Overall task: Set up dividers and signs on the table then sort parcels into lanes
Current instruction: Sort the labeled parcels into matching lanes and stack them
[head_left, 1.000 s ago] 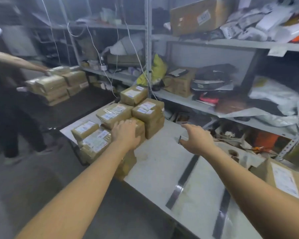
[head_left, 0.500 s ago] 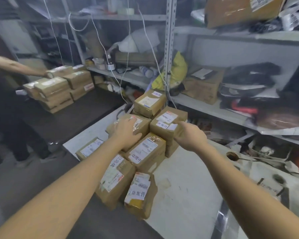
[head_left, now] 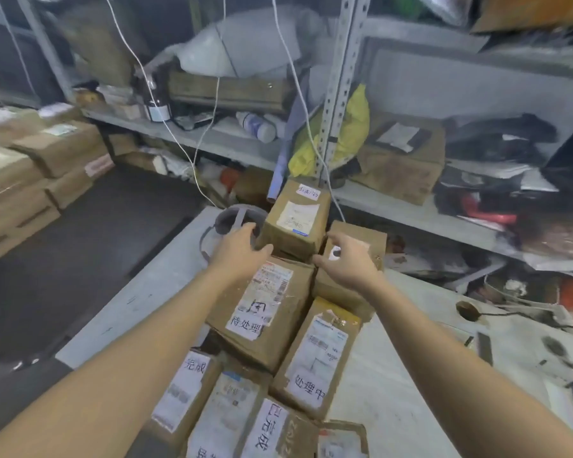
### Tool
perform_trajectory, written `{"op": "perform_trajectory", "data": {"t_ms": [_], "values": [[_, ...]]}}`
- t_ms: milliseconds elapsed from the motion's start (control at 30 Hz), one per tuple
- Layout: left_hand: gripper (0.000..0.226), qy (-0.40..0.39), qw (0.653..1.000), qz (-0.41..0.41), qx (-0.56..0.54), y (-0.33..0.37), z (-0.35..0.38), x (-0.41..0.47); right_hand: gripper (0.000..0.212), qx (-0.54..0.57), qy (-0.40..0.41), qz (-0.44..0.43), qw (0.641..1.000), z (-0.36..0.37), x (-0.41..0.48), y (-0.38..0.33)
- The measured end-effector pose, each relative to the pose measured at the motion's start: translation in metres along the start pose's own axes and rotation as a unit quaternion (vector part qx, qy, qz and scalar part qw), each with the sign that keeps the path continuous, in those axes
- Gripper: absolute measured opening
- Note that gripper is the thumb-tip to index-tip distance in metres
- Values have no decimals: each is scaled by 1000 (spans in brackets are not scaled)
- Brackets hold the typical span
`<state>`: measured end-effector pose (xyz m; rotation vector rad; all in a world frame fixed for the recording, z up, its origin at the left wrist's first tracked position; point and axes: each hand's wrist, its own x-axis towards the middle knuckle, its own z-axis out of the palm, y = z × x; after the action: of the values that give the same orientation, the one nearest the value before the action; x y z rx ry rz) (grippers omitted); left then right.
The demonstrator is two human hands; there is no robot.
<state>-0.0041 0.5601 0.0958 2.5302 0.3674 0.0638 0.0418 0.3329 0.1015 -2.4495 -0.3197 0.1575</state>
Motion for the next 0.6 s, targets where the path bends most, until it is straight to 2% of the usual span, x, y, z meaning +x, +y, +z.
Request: {"op": "perform_trajectory", "data": {"t_ms": [133,233,300,433,600], "values": [[77,-38,992,4,-124,-12,9,53,71,84,54,99,990,22,41,-20],[80,-84,970,-19,-226,-11,21,85,62,112,77,156,978,35,61,-21],[81,-105,957,-31,-269,-7,28,97,54,126,65,171,975,44,70,-19],[69,-93,954,-10,-284,-7,37,103,52,172,80,189,964,56,73,-22],[63,-101,943,22,-315,-6,28,97,34,205,105,167,959,51,64,-30]]}}
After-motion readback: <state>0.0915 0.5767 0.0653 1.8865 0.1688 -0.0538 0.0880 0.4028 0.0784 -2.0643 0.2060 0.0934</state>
